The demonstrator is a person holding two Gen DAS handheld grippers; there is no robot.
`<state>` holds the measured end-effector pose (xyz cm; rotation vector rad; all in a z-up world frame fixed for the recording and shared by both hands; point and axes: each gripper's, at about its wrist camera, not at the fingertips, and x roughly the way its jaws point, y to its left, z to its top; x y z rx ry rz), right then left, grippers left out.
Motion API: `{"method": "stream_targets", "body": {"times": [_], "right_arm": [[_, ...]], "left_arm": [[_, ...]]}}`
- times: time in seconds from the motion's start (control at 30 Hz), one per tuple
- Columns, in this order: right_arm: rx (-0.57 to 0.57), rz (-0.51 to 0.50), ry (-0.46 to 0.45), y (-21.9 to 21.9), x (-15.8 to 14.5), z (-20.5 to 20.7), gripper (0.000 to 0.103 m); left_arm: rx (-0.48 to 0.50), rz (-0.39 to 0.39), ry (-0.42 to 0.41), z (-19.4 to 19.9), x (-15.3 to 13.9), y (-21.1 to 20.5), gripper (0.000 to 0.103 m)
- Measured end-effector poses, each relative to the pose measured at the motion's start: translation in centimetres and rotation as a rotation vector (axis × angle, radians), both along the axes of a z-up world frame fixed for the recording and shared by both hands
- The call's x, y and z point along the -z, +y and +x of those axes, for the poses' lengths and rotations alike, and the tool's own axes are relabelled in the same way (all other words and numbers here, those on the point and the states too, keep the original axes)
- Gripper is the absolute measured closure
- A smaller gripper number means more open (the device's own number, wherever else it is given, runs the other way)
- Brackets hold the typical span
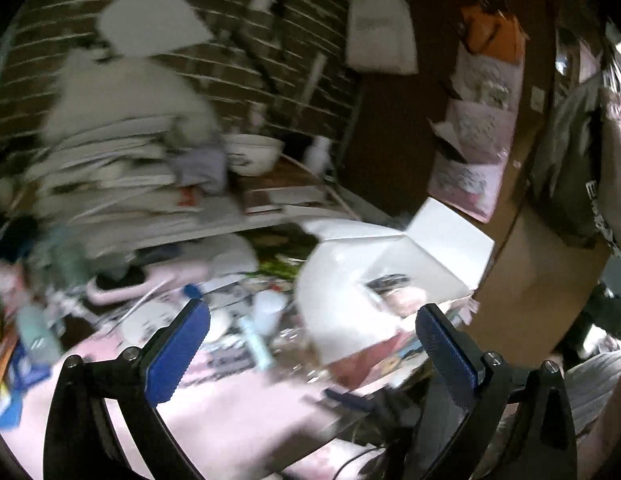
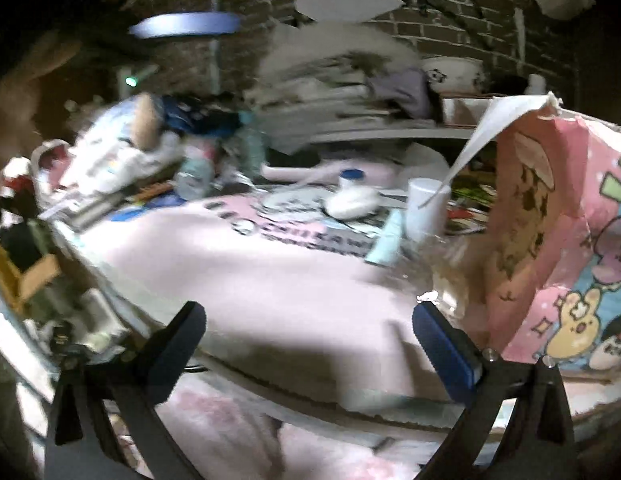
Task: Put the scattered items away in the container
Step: 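Grasp the clear plastic bag beside the white cup with the right gripper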
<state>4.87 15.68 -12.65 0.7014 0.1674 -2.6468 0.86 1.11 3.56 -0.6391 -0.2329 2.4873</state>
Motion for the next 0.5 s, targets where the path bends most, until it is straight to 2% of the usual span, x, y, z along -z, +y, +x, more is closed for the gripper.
{"method": "stream_targets", "body": {"times": [0.1,0.2,0.27,0.33,0.37,0.5], "right_arm": [[0.087,0.085,0.05,-1.3,0.0,-0.1,0.0],[0.228,0.24,0.108,-3.2,-0.2,-0.2,0.0],[0.212,0.315,0.129,-4.1,-0.3,-0.3,0.0],[0.234,0.456,0.146,-5.3,0.1,-0.8,0.0],[0.254,0.488,0.157,-5.5,0.3,-1.1,0.0],[0.336,0.462,0.098,-4.9,-0.2,-3.1,0.001]], "left_arm": [[-0.075,0.033,0.006,1.7,1.5,-3.0,0.0],[-0.163,0.046,0.014,3.2,2.9,-5.7,0.0],[-0.2,0.063,0.013,3.9,3.7,-7.1,0.0],[-0.22,0.09,0.017,4.4,4.5,-8.1,0.0],[-0.221,0.105,0.016,4.6,4.9,-8.5,0.0],[-0.211,0.136,0.007,4.7,6.1,-9.6,0.0]]}}
